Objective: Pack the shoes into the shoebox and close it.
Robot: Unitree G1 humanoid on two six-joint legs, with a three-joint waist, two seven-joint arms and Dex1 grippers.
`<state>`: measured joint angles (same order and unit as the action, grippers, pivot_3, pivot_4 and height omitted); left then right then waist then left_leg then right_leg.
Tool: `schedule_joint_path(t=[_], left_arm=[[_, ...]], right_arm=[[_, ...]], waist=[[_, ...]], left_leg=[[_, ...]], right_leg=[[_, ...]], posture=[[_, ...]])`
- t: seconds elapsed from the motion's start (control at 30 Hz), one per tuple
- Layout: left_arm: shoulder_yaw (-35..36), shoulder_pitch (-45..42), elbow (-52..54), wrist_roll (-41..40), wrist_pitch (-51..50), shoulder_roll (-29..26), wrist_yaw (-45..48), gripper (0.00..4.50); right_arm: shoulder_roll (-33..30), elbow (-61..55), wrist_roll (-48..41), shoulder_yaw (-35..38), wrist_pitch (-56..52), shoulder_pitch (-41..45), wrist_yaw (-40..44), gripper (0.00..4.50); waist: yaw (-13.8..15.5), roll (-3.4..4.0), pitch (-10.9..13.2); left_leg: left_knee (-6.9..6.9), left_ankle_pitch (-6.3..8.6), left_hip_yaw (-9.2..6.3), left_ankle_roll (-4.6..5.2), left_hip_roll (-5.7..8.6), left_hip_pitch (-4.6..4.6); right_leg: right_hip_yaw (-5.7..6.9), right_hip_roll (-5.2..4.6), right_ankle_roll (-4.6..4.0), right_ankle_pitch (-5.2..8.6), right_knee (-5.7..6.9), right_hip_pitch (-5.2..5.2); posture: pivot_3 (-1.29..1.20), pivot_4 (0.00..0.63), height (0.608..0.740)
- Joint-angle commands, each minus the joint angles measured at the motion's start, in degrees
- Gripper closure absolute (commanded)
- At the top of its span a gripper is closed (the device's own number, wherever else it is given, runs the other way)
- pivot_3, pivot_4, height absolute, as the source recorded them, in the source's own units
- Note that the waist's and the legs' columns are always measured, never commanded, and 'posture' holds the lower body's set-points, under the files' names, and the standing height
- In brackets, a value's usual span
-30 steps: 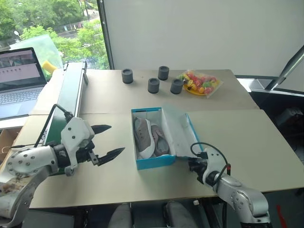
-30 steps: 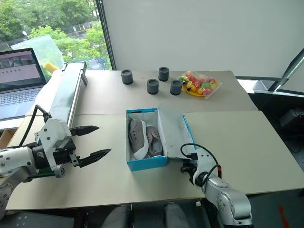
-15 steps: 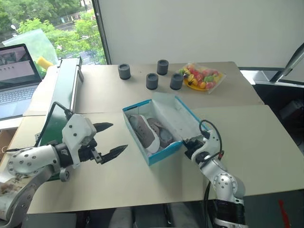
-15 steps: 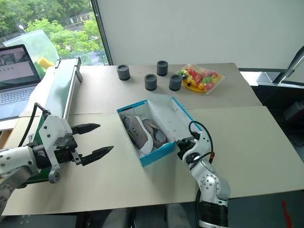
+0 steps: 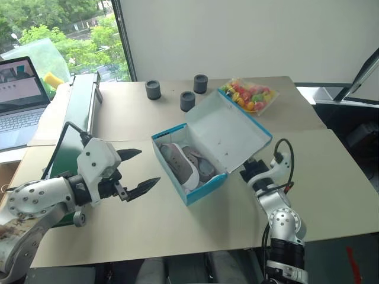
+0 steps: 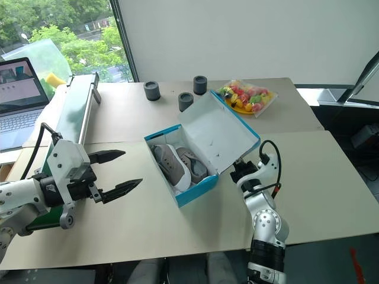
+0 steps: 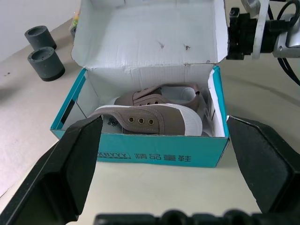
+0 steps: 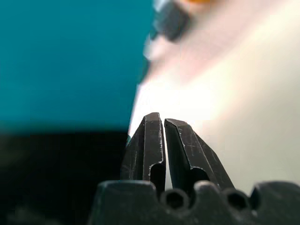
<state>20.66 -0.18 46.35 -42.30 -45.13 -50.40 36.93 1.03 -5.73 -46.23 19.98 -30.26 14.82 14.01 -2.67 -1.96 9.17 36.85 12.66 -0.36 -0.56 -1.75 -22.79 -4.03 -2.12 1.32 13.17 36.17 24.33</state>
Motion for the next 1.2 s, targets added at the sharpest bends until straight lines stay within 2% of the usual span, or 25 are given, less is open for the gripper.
schedule_joint_path(t=[0.03,0.23,0.37,0.43,0.57,0.7,0.77,0.93,1.2], left_arm=[[1.05,-0.15,1.33,-0.44,0.09,-0.47,-0.91,0.0],[1.35,0.94,2.48,-1.14,0.0,-0.06,-2.2,0.0],[1.95,2.1,2.85,-1.12,0.38,0.12,-2.67,0.0],[2.22,2.29,3.06,-1.38,0.36,0.27,-3.16,0.0],[1.98,2.88,3.75,-1.25,0.4,0.71,-4.13,0.0],[1.92,3.38,4.22,-1.22,0.45,1.34,-5.23,0.0],[1.66,3.7,4.57,-0.83,0.51,1.69,-5.96,0.0],[1.89,4.6,5.9,-1.01,0.28,2.67,-8.03,0.0],[1.61,7.18,8.68,-0.89,0.32,4.75,-11.39,0.0]], right_arm=[[-4.53,-10.1,-7.03,-3.56,-3.07,0.46,10.04,3.98],[-15.27,-15.71,-12.61,-7.65,-9.41,2.0,19.05,3.98],[-21.07,-14.44,-5.38,-16.34,-11.86,8.88,20.59,3.98],[-21.16,-11.45,-0.63,-21.81,-12.48,13.36,19.81,3.98],[-17.42,-1.33,13.36,-35.4,-10.03,21.72,17.91,3.98],[-12.78,7.81,21.58,-42.04,-5.53,24.73,18.99,3.98],[-10.07,13.7,24.32,-43.25,-4.16,26.2,18.76,3.98],[-9.71,22.17,31.33,-45.95,-3.59,27.34,19.46,3.98],[-8.26,22.86,33.1,-45.41,-5.51,25.44,21.93,3.98]], waist=[[0.04,0.07,0.04],[0.1,0.07,0.05],[-0.38,0.09,0.06],[-0.7,0.09,0.06],[-1.05,0.09,0.06],[-0.6,0.08,0.06],[-0.43,0.08,0.06],[-0.4,0.08,0.05],[0.03,0.01,-0.16]], left_leg=[[0.0,0.0,0.0,0.0,0.0,-0.01],[0.02,0.0,0.0,0.0,0.0,0.06],[0.03,0.0,0.1,0.0,-0.01,0.1],[0.03,0.0,0.18,0.0,-0.07,0.18],[0.02,0.0,0.15,0.0,-0.1,0.2],[0.03,0.01,0.1,-0.01,-0.03,-0.06],[0.07,0.01,0.08,-0.01,0.02,-0.23],[0.12,0.01,0.09,-0.01,0.02,0.02],[0.1,0.01,0.14,-0.01,0.0,0.51]], right_leg=[[0.0,0.0,0.0,0.0,0.0,0.0],[0.01,0.0,0.13,0.07,0.0,-0.08],[-0.06,0.01,0.16,0.1,0.01,-0.06],[-0.1,0.06,0.17,0.11,0.03,-0.07],[-0.12,0.15,0.11,0.08,0.04,-0.06],[-0.06,0.06,-0.04,-0.02,0.02,0.11],[-0.04,-0.01,0.0,-0.04,0.03,0.25],[-0.04,-0.04,-0.01,-0.12,0.08,0.03],[-0.04,-0.02,-0.05,-0.08,0.11,-0.37]], posture=[[0.0,0.15,0.74],[0.0,0.15,0.74],[0.0,0.15,0.74],[0.0,0.15,0.74],[0.0,0.15,0.74],[0.0,0.15,0.74],[0.0,0.15,0.74],[0.0,0.15,0.74],[0.0,0.15,0.74]])
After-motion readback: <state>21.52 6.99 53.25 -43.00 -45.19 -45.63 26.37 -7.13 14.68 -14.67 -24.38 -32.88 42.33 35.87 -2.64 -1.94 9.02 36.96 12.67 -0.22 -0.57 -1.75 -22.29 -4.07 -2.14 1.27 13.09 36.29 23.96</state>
